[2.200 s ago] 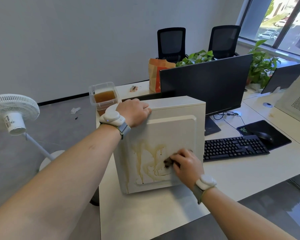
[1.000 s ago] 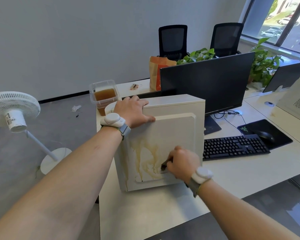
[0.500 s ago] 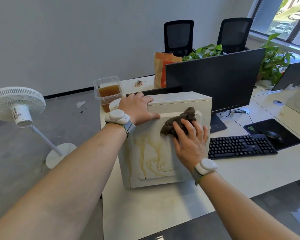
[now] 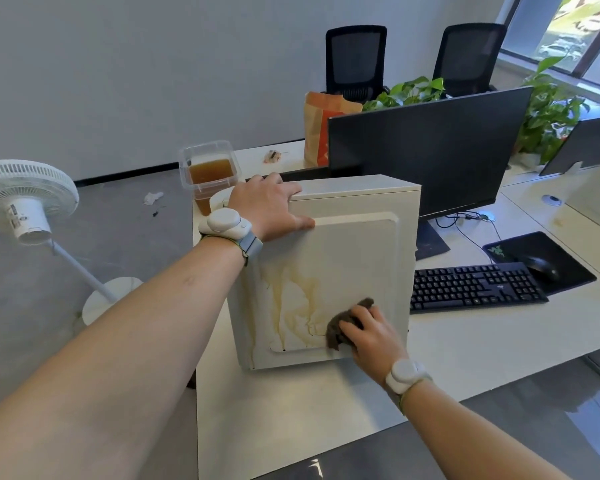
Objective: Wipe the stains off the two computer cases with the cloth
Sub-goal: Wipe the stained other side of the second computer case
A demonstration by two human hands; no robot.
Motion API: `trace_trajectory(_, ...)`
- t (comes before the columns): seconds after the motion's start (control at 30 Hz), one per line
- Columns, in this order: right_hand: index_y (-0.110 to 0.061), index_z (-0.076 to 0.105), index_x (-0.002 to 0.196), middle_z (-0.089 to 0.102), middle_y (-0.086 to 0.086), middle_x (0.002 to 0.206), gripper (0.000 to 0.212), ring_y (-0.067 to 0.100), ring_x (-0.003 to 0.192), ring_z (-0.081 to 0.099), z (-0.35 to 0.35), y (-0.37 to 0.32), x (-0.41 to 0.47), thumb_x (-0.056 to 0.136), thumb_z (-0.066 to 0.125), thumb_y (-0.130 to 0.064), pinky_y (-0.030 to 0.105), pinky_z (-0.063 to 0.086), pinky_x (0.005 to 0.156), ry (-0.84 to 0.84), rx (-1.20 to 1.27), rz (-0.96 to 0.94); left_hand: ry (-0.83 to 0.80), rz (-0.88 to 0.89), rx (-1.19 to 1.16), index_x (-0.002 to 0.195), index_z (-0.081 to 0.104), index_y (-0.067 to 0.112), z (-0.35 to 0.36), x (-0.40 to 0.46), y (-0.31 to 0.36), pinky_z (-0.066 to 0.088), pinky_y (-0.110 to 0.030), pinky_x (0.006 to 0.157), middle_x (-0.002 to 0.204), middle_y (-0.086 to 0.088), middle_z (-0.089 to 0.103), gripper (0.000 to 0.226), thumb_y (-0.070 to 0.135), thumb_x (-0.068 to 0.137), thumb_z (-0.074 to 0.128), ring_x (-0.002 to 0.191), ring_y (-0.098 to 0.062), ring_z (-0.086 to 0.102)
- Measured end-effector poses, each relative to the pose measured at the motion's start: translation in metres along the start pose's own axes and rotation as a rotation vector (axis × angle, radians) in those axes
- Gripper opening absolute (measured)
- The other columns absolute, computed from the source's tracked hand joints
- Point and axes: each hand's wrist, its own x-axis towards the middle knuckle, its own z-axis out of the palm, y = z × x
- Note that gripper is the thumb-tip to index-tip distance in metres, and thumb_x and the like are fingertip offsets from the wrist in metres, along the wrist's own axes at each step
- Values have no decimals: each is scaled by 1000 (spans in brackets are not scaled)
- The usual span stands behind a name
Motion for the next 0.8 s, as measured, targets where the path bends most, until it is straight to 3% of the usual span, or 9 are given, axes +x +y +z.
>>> trace_trajectory(0.1,-14,67,89,47,3,104,28,32,80,58,4,2,-29,66,74,0,39,54,53,-199,93,101,16,23,19,144,49,42,1,0,-2,52,-41,88,129,-2,60,88,93,73,38,113,-28,56)
trace_trajectory(0.17,-15,71,93,47,0,101,32,30,75,60,-4,1,-27,66,75,0,35,53,51,-201,180,230,10,22,19,145,48,42,1,0,-2,52,-41,87,130,-2,59,89,93,72,37,114,-28,56)
trace_trajectory(0.33,-13,70,119,59,6,118,43,21,92,60,-51,-8,45,76,73,-5,25,51,74,252,290,413,-29,17,-1,146,48,39,-5,-2,0,53,-42,88,130,-1,59,102,99,64,35,114,-27,55)
trace_trajectory(0.43,-13,73,112,60,5,111,40,22,97,57,-52,-1,70,74,71,-1,24,47,76,312,177,390,-31,19,-6,145,48,40,-7,-4,0,53,-43,88,129,-1,59,100,98,65,39,113,-27,55)
trace_trajectory(0.53,-10,74,98,58,8,96,33,28,82,56,-25,-2,41,68,73,3,28,48,64,227,123,336,-29,12,-11,146,48,40,-7,-1,2,52,-41,87,129,-1,59,94,94,69,47,114,-27,54)
trace_trajectory(0.63,-13,70,92,52,4,93,28,28,73,54,-4,-10,-16,68,73,1,35,51,52,-38,133,274,-26,10,-16,145,49,42,-8,2,2,51,-40,87,130,-1,59,91,93,70,50,115,-27,54)
trace_trajectory(0.67,-15,69,90,50,1,93,26,27,71,55,2,-8,-33,70,71,0,36,50,50,-129,180,360,-24,11,-15,145,49,42,-9,2,2,50,-39,87,130,-1,59,90,92,71,52,115,-27,54)
trace_trajectory(0.73,-23,67,89,52,-5,95,25,23,68,59,10,1,-59,74,63,-4,35,53,55,-174,286,737,-26,8,-13,145,49,42,-8,2,2,49,-39,87,130,-1,59,89,91,71,54,116,-27,54)
trace_trajectory(0.8,-26,63,89,62,2,94,16,24,69,64,5,7,-60,77,58,-16,42,59,62,20,506,1218,-33,-2,-12,144,49,42,-7,3,1,48,-39,87,130,-1,58,88,91,71,54,116,-28,54)
